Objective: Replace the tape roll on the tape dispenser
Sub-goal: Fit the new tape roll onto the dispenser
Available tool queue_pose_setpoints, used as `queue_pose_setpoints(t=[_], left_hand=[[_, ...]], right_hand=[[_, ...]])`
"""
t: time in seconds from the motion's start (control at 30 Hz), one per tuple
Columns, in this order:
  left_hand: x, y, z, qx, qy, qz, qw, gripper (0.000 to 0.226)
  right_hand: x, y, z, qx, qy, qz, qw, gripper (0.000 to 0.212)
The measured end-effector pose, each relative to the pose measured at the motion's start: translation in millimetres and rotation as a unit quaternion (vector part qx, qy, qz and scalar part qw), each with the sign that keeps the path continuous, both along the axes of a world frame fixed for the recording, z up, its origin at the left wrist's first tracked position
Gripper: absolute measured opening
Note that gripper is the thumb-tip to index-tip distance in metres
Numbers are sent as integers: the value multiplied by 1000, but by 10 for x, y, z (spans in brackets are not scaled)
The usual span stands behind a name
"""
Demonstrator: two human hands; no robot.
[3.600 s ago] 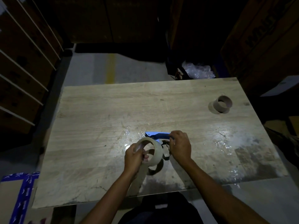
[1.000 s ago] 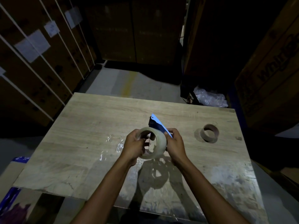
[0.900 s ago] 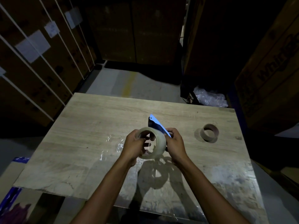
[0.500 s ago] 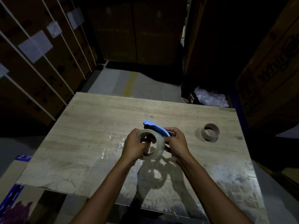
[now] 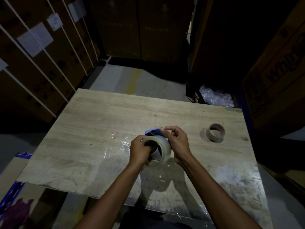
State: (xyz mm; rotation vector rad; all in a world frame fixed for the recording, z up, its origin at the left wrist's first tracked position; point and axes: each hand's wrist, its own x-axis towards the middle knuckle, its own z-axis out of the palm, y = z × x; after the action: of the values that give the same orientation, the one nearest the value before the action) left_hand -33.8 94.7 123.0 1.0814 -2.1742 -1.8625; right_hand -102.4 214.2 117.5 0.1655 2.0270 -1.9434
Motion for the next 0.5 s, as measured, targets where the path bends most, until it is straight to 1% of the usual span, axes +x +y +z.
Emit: queue_pose_setpoints(t=[0.1, 0.2, 0.23, 0.3, 0.37, 0.43, 0.5], left_hand=[[-17, -3, -4, -44, -1, -12, 999, 30], [-43, 7, -3, -90, 0, -32, 995, 27], [-53, 11, 2, -100, 2, -46, 994, 27], [-62, 12, 19, -104, 2, -76, 992, 30], [-71, -16, 9, -94, -4, -92, 991, 29], [-95, -60, -3, -75, -11, -98, 992, 25], [-140, -101, -3, -36, -28, -96, 994, 17]], right_hand=[[-4, -3, -39, 60, 14, 16, 998, 30], [-48, -23, -6, 153, 12, 46, 987, 52], [-91, -25, 13, 176, -1, 62, 982, 53], [-198, -28, 68, 201, -28, 107, 973, 51], [-269, -24, 89, 203, -50, 140, 968, 50], [-264, -19, 79, 200, -52, 146, 968, 43], [-219, -13, 26, 188, -39, 133, 972, 34]])
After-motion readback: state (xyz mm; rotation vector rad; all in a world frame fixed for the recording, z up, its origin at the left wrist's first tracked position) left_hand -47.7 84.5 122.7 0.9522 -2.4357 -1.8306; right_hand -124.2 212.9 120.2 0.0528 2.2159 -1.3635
